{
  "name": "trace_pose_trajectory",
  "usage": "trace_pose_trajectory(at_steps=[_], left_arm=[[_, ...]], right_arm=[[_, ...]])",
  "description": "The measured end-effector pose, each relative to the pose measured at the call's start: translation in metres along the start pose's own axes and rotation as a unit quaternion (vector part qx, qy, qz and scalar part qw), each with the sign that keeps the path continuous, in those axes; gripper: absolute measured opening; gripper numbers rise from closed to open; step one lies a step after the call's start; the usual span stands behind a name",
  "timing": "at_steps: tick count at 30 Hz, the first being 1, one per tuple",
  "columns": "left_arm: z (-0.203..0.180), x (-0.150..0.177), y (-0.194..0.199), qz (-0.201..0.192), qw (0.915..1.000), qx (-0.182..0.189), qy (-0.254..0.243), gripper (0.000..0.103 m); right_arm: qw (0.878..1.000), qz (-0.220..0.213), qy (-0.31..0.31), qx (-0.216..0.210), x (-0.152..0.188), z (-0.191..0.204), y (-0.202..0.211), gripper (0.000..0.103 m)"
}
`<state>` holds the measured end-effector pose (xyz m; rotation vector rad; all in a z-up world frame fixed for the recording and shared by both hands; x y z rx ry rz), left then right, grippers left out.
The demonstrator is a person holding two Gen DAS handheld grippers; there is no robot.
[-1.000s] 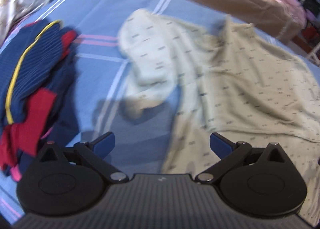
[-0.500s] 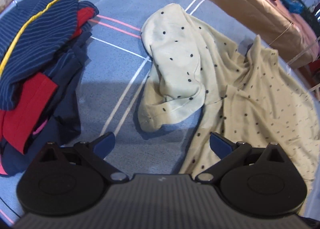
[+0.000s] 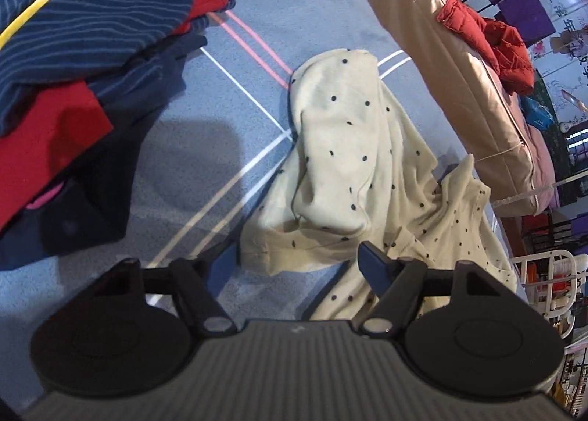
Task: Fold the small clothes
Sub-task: 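Grasp the other sleeve with the left tool and fold it across the body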
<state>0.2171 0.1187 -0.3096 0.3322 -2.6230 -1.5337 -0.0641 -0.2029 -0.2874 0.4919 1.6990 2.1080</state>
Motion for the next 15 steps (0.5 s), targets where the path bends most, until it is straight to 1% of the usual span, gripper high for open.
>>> trace_pose_trajectory(at_steps=[2, 3, 4, 7, 10, 12, 15], left_arm=[[-0.002, -0.003, -0.002, -0.009, 1.0, -0.001, 0.005, 0.056], [-0.004, -0.005, -0.003, -0.01, 0.9999, 0.003, 0.006, 0.024], [-0.004, -0.006, -0.004, -0.01, 0.9998, 0.008, 0.014, 0.006], [-0.003, -0.011, 0.01, -0.043, 0.9986, 0.018, 0.025, 0.005], [0.0, -0.024, 0.035, -0.081, 0.9962, 0.014, 0.031, 0.005], [0.006, -0.04, 0.061, -0.111, 0.9932, 0.006, 0.036, 0.005], [0.012, -0.07, 0.115, -0.173, 0.9842, -0.009, 0.036, 0.005]], right_arm=[[1.0, -0.002, 0.002, -0.003, 0.0, 0.001, 0.002, 0.103], [1.0, -0.003, 0.004, -0.003, -0.001, 0.001, 0.003, 0.103], [1.0, -0.003, 0.005, -0.002, -0.001, 0.001, 0.004, 0.103], [1.0, -0.006, 0.008, 0.002, -0.001, 0.001, 0.006, 0.103], [1.0, -0.011, 0.004, 0.001, -0.001, -0.001, 0.008, 0.103], [1.0, -0.015, 0.001, -0.001, -0.001, -0.002, 0.01, 0.103], [1.0, -0.016, -0.005, -0.003, -0.001, -0.004, 0.01, 0.103]])
Point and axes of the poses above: each gripper's, at about its wrist camera, not at the fingertips, and y roughly against the way its jaws point, z to its left, x to its underside, the point moved 7 cm from there along -y, roughly the way its jaws point, and after that the axes turned 13 degrees about z, right-handed, at the moved point
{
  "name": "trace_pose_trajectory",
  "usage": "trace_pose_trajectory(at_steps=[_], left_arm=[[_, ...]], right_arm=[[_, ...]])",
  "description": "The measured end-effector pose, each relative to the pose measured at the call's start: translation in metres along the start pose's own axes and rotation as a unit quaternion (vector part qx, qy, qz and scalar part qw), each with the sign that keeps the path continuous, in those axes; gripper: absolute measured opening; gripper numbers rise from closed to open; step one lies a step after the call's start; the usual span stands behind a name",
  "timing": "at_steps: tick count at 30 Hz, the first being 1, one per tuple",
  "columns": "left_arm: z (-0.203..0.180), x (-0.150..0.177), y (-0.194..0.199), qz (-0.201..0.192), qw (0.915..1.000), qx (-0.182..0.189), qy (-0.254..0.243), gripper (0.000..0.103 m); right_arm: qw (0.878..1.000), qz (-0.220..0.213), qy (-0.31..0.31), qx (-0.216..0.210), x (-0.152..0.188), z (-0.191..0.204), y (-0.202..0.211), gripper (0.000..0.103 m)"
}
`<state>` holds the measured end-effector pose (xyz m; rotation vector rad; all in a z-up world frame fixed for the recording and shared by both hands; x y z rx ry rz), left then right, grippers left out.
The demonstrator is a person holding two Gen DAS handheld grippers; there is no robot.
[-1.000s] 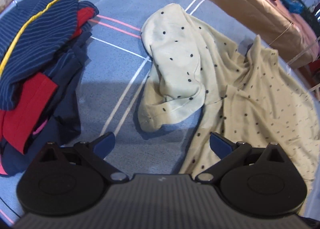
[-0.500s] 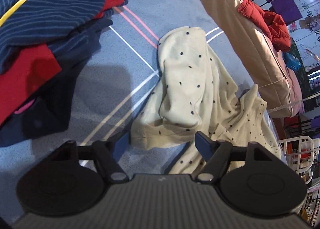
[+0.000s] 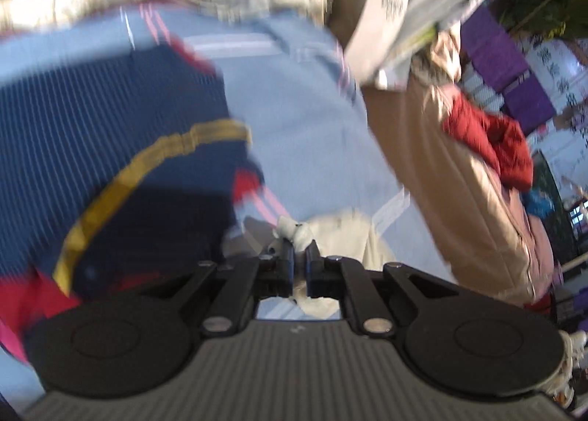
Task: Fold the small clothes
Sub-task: 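Grasp the other sleeve with the left tool and fold it across the body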
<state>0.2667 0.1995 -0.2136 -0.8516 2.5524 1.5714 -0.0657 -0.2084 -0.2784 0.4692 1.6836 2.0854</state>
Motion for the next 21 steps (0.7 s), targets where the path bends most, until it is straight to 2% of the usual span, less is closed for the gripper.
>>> trace_pose_trajectory(at_steps=[4, 7, 10, 13, 15, 18, 19, 21], left_arm=[[-0.004, -0.052, 0.053, -0.07, 0.9963, -0.032, -0.038, 0.005], [-0.012, -0.069, 0.076, -0.09, 0.9945, -0.029, -0.046, 0.005], [-0.038, -0.058, 0.081, -0.081, 0.9929, -0.01, -0.086, 0.005], [-0.082, -0.014, 0.061, -0.036, 0.9892, 0.034, -0.137, 0.005], [-0.118, 0.027, 0.041, 0.003, 0.98, 0.059, -0.19, 0.005], [-0.178, 0.102, 0.007, 0.08, 0.9566, 0.106, -0.26, 0.005], [-0.196, 0.128, -0.003, 0.11, 0.9457, 0.125, -0.279, 0.006], [-0.228, 0.19, -0.023, 0.162, 0.9174, 0.152, -0.33, 0.007]], right_arm=[[1.0, 0.001, -0.008, -0.01, 0.001, 0.0, 0.0, 0.103], [1.0, 0.001, -0.009, -0.015, -0.001, 0.001, -0.001, 0.103], [1.0, 0.0, -0.008, -0.02, -0.001, 0.003, -0.002, 0.103], [1.0, -0.001, -0.006, -0.022, -0.002, 0.005, -0.002, 0.103], [1.0, -0.004, -0.003, -0.023, -0.003, 0.006, 0.0, 0.103], [1.0, -0.011, -0.002, -0.02, -0.005, 0.003, 0.005, 0.103], [1.0, -0.014, -0.003, -0.018, -0.006, 0.0, 0.008, 0.103], [1.0, -0.026, -0.011, -0.01, -0.009, -0.009, 0.016, 0.103]])
Point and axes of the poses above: each gripper's, at about its wrist camera, not at the fingertips, and y roughly against the way its jaws point, z to its left, x to its underside, the point moved 7 cm from there along -y, roughly the way its jaws point, and after that the axes turned 13 degrees about z, right-handed, at the moved point
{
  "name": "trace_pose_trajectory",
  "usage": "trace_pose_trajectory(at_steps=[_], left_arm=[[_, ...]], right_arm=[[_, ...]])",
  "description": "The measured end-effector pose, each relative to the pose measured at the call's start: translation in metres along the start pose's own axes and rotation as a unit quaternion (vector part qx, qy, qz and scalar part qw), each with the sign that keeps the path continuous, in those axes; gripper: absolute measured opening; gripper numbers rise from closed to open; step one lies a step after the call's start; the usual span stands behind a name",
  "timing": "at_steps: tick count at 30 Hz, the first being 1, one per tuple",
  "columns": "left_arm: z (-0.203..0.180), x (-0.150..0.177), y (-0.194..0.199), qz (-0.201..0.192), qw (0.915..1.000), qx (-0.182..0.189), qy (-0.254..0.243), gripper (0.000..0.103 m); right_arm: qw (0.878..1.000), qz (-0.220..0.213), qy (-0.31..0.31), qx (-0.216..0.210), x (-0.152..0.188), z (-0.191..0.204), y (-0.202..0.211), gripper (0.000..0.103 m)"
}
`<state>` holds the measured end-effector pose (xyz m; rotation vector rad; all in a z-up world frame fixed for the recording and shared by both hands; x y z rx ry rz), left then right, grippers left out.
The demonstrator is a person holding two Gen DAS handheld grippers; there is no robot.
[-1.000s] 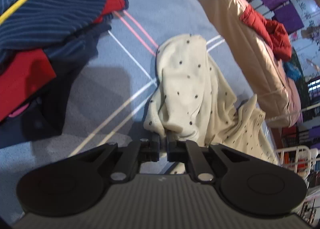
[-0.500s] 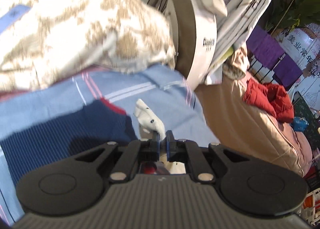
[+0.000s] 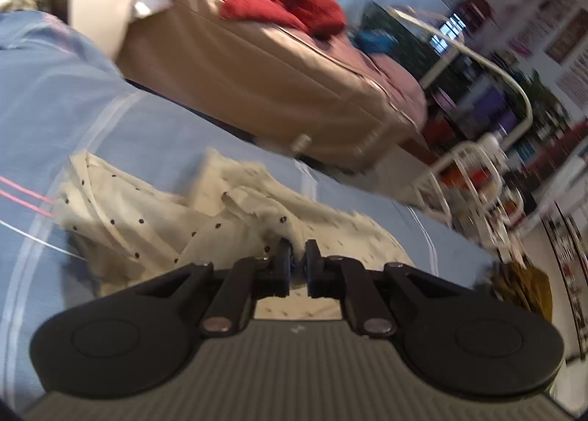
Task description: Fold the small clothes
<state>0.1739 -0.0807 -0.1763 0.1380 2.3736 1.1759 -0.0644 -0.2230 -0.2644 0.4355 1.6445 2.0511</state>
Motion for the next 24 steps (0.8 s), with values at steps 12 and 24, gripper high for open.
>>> trace_pose_trajectory(at_steps=[12, 24], left_arm=[[-0.037, 0.107, -0.077, 0.136, 0.9817, -0.056, -0.121, 0.09], [0.075, 0.097, -0.02, 0.12, 0.9844, -0.129, 0.009, 0.094]], right_arm=[[0.996, -0.077, 0.016, -0.043, -0.046, -0.014, 0.038, 0.103], [0.987, -0.056, 0.153, -0.003, -0.127, 0.067, -0.016, 0.074]])
Point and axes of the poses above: each gripper's, at about its wrist camera, not at the fingertips, and y roughly against the way its jaws point, z to its left, x to its underside, the point moved 7 cm from there along -y, roughly the way its jaws point, and after that the axes turned 13 degrees about z, right-handed, at the moved point
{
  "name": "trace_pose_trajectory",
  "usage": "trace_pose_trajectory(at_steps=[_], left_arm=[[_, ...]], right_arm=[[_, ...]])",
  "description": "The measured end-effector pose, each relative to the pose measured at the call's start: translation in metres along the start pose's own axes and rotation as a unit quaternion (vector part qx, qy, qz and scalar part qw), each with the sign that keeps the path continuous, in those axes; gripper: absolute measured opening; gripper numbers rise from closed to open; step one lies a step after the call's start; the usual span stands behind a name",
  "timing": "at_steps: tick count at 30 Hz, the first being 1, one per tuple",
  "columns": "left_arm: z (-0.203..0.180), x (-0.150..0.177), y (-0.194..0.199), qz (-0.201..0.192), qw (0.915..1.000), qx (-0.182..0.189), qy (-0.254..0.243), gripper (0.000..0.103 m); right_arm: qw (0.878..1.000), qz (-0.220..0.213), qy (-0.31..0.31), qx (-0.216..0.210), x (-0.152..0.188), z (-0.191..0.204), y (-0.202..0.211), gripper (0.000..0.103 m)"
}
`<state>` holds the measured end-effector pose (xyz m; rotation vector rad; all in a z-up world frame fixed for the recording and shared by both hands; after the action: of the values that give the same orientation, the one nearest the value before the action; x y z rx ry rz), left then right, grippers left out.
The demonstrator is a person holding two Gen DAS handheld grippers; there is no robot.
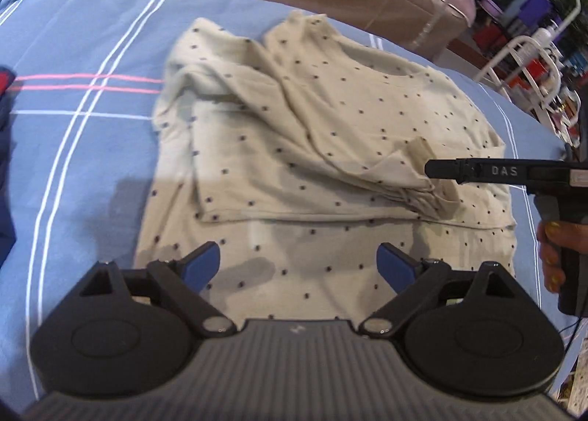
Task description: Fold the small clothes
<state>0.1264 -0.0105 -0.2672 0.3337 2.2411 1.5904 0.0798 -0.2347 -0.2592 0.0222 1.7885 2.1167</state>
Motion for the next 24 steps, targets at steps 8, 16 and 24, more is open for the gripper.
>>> trace_pose_trajectory(at_steps=[8, 16, 24], left_arm=[[0.003, 0.008, -0.007, 0.014, 0.9998, 0.009, 0.013, 0.094], [-0.003, 0.0, -0.014, 0.018, 0.9997, 0.013, 0.01, 0.095], [-0.002, -0.016, -0.015, 0.007, 0.9997, 0.015, 0.017, 0.095]], right_arm=[[0.999, 0.01, 0.034, 0.001, -0.006, -0.001, 0.0, 0.003], [0.987, -0.088, -0.13, 0.037, 0.016, -0.088, 0.073, 0.003], [0.969, -0.062, -0.231, 0.065, 0.067, -0.158, 0.082, 0.003]])
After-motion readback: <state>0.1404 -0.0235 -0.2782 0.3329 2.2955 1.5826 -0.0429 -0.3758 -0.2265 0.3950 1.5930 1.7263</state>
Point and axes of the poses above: each gripper's, at about its wrist camera, not at the fingertips, and y roughly against the way its jaws point, z to its left, x to its underside, the point moved 7 cm from there along -y, roughly the way its jaws point, and after that the axes turned 13 degrees about z, right-handed, at the moved point
